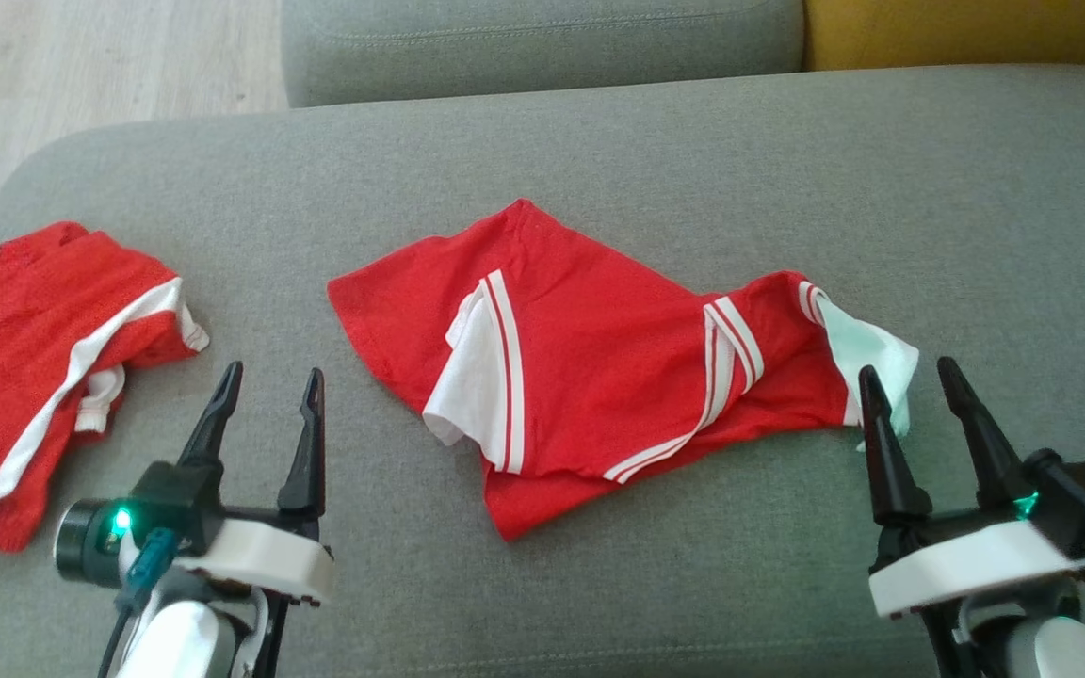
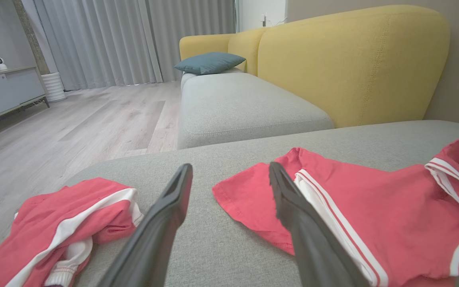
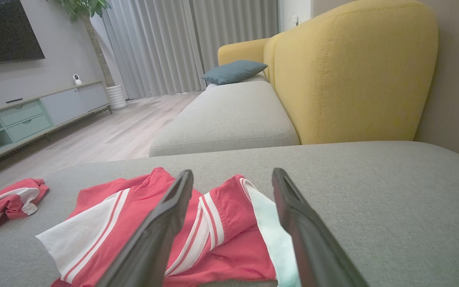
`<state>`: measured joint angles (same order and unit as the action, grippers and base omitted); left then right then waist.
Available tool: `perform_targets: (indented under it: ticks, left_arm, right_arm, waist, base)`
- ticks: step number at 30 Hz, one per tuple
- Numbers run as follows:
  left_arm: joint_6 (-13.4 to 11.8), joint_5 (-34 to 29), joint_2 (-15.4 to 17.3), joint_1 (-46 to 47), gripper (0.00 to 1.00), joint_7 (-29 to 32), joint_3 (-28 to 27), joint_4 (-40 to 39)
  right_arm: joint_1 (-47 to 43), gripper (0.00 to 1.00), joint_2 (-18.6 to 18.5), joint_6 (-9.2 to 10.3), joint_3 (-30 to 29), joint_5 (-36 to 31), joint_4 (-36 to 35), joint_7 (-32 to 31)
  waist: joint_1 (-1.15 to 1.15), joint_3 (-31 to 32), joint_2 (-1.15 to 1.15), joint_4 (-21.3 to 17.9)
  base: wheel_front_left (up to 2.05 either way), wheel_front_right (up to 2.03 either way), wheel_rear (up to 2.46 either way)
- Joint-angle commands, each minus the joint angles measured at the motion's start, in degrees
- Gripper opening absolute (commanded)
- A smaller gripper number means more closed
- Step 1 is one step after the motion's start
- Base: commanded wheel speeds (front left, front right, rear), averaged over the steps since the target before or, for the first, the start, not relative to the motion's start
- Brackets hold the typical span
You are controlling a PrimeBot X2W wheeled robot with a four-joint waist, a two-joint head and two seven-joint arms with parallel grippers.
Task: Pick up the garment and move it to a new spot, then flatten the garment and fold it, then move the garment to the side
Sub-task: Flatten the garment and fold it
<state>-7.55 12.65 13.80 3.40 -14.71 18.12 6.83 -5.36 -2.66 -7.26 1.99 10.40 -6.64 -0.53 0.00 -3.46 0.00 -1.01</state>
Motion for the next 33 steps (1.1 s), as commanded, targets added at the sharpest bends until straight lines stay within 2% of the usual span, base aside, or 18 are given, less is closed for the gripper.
perform_targets:
  ticks: [1, 7, 14, 15, 17, 22, 28, 33]
  left_arm:
    - [0.0, -0.5, 0.6, 2.1, 1.0, -0.3, -2.3, -1.7]
    - [-0.1, -1.1, 0.5, 3.1, 1.0, -0.3, -2.4, -2.1]
    - [-0.1, -2.0, -0.1, 5.8, 1.0, -0.3, -1.9, -2.3]
    - [0.0, -2.2, -0.5, 6.8, 1.0, -0.3, -1.6, -2.3]
    - [0.2, -2.5, -0.8, 7.8, 1.0, -0.3, -1.4, -2.3]
    - [0.4, -3.1, -2.0, 10.2, 1.0, -0.3, -1.0, -2.2]
    - [0.8, -4.0, -3.4, 12.2, 1.0, -0.3, -1.0, -2.5]
    - [1.1, -4.6, -4.4, 13.2, 1.0, -0.3, -1.3, -2.5]
  right_arm:
    - [1.8, 1.0, -0.3, -0.23, 1.6, -0.6, -1.9, -0.1]
    - [4.6, 1.0, -1.8, -0.23, 7.0, -0.4, -0.6, -3.9]
    - [12.9, 1.0, -4.7, -0.23, 21.3, 4.4, 3.6, -17.2]
    - [15.4, 1.0, -4.9, -0.23, 25.4, 5.8, 4.9, -20.4]
    - [18.1, 1.0, -4.8, -0.23, 28.9, 6.7, 5.9, -22.2]
    - [24.0, 1.0, -3.4, -0.23, 34.8, 7.1, 9.5, -24.1]
    - [30.6, 1.0, -1.8, -0.23, 40.1, 3.7, 16.9, -25.2]
    - [33.8, 1.0, -1.0, -0.23, 41.7, 0.3, 23.1, -24.1]
  waist:
    - [0.0, -0.1, 0.0, 0.0]
    - [0.0, -1.5, 0.0, 0.1]
    - [0.0, -4.7, 0.0, 1.0]
    - [0.0, -5.8, 0.0, 1.6]
    - [0.0, -6.9, 0.0, 2.2]
    - [0.0, -9.2, 0.0, 3.8]
    - [0.0, -12.2, 0.0, 5.4]
    - [0.0, -13.9, 0.0, 5.9]
  base:
    - [0.0, 0.0, 0.0]
    - [0.0, 0.0, 0.0]
    - [0.0, 0.0, 0.0]
    - [0.0, 0.0, 0.0]
    - [0.0, 0.0, 0.0]
    - [0.0, 0.0, 0.0]
    - [0.0, 0.0, 0.0]
    - [0.0, 0.0, 0.0]
